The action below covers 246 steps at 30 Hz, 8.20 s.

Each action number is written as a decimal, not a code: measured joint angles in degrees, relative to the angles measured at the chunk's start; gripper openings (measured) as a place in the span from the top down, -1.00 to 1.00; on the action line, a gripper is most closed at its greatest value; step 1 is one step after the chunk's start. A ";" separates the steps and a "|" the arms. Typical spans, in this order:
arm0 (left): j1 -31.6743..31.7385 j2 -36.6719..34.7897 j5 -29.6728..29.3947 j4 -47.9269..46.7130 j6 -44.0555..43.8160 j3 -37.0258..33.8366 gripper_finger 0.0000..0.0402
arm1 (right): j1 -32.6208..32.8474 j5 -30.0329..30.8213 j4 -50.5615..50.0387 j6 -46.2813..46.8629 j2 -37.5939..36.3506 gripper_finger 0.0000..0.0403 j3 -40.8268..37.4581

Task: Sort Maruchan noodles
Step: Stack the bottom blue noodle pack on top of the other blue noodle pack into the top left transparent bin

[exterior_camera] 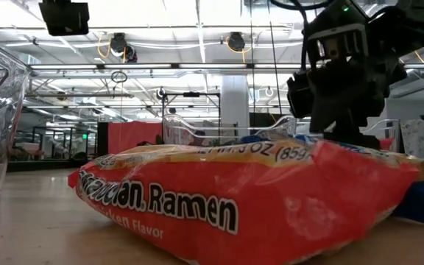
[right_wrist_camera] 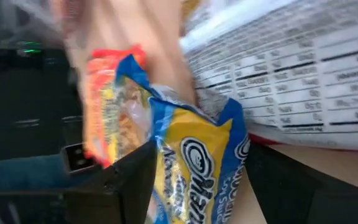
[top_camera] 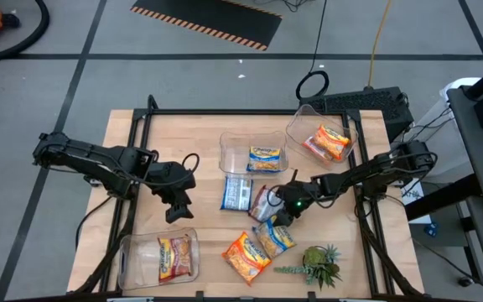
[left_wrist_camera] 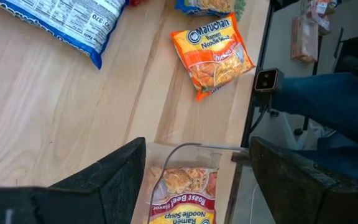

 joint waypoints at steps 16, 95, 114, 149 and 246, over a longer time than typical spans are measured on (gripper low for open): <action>0.00 0.00 -0.04 -0.02 3.19 0.00 -0.44 | -0.45 -2.20 13.19 5.10 0.00 0.51 -4.50; 8.59 0.04 -4.38 -0.02 9.05 0.02 -0.44 | 2.28 1.25 20.83 12.46 4.89 1.00 -4.58; 8.52 7.69 -9.27 22.74 10.71 0.07 -0.44 | 1.47 4.27 18.17 11.93 -5.88 1.00 -4.50; 7.53 35.71 2.93 51.04 21.49 -0.02 -0.44 | -0.98 -0.67 13.62 6.25 -7.39 1.00 -4.47; 18.01 21.31 5.05 43.44 24.93 0.04 0.46 | -7.54 18.76 -18.27 0.95 -42.80 0.74 -4.47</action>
